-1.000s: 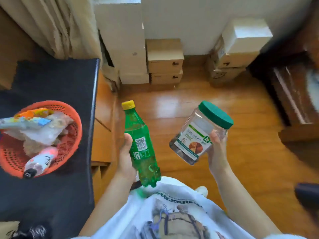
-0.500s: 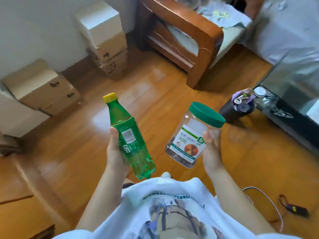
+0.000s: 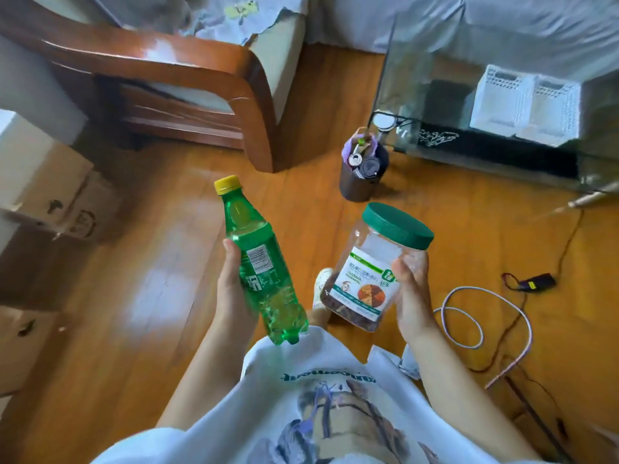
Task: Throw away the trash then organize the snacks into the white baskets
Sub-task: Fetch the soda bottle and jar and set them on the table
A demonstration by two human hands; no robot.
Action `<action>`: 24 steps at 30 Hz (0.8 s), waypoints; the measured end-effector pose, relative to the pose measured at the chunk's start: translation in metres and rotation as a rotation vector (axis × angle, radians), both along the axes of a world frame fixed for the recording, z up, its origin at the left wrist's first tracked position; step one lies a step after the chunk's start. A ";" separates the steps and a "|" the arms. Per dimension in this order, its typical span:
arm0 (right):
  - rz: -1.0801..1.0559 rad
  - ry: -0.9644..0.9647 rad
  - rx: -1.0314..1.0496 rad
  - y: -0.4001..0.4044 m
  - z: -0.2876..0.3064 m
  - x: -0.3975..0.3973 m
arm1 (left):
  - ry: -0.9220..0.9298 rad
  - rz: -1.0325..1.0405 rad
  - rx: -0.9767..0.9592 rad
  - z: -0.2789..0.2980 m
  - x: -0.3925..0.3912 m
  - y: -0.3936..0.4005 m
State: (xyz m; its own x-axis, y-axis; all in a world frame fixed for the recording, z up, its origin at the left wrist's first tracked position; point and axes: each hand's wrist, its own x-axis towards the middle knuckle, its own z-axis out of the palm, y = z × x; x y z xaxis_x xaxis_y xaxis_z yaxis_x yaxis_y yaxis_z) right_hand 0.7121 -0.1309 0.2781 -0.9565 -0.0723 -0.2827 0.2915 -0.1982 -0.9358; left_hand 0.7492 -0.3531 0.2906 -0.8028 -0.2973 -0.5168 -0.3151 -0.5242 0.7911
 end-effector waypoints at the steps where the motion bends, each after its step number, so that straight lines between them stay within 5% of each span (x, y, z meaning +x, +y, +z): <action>1: -0.036 -0.005 0.005 0.007 -0.001 -0.013 | 0.010 -0.032 0.006 -0.002 -0.022 0.006; 16: -0.535 -0.010 0.070 0.125 0.000 -0.151 | 0.108 -0.569 0.039 0.008 -0.305 0.136; 24: -0.593 -0.007 0.089 0.220 -0.020 -0.249 | 0.022 -0.587 0.039 -0.016 -0.398 0.228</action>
